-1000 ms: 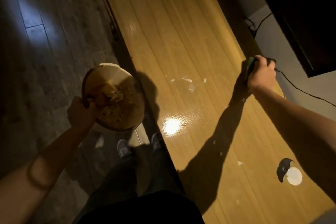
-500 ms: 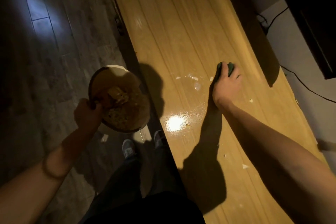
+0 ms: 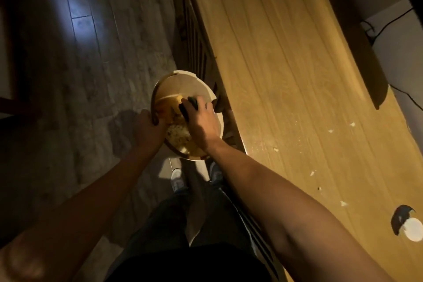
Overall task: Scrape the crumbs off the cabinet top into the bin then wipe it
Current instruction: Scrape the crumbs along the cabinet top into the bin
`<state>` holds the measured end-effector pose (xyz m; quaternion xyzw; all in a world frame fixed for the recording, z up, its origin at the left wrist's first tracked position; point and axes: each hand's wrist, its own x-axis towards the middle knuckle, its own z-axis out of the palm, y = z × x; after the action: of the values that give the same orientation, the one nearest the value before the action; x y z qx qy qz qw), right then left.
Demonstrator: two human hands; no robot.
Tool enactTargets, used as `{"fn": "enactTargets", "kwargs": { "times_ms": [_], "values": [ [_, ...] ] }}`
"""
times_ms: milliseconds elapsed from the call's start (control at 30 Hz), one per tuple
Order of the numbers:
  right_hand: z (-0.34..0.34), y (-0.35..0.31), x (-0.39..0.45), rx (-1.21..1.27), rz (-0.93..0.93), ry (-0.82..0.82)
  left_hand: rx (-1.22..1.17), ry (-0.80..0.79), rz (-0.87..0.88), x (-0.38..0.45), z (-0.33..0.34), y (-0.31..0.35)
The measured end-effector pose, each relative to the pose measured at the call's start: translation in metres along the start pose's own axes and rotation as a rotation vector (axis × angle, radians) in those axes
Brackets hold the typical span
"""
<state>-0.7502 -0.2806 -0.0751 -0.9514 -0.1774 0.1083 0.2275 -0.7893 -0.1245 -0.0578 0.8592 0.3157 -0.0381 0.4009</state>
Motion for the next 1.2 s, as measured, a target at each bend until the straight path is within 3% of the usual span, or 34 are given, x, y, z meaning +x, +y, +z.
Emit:
{"fn": "enactTargets", "kwargs": {
  "times_ms": [133,367,533,700,900,1033,1200],
  "values": [
    [-0.015,0.003,-0.009,-0.025,0.016,0.014,-0.004,-0.041,0.014,-0.005,-0.006,-0.002],
    [-0.099,0.067,-0.033,0.2,0.267,0.221,0.066,-0.019,0.035,-0.018,0.005,0.011],
    [-0.161,0.156,-0.064,0.119,0.368,0.297,0.106,0.003,0.048,-0.029,0.016,0.009],
    [-0.214,0.269,-0.102,-0.006,0.558,0.377,0.099,0.044,-0.06,-0.043,0.029,-0.002],
    [-0.243,0.379,-0.152,-0.123,0.776,0.322,0.104,0.048,-0.039,-0.056,0.035,-0.016],
    [-0.231,0.4,-0.173,-0.127,0.878,0.268,0.025,0.022,0.08,-0.072,0.042,-0.012],
    [-0.204,0.371,-0.177,-0.122,0.781,0.331,0.069,0.064,-0.012,-0.077,0.046,-0.015]
  ]
}}
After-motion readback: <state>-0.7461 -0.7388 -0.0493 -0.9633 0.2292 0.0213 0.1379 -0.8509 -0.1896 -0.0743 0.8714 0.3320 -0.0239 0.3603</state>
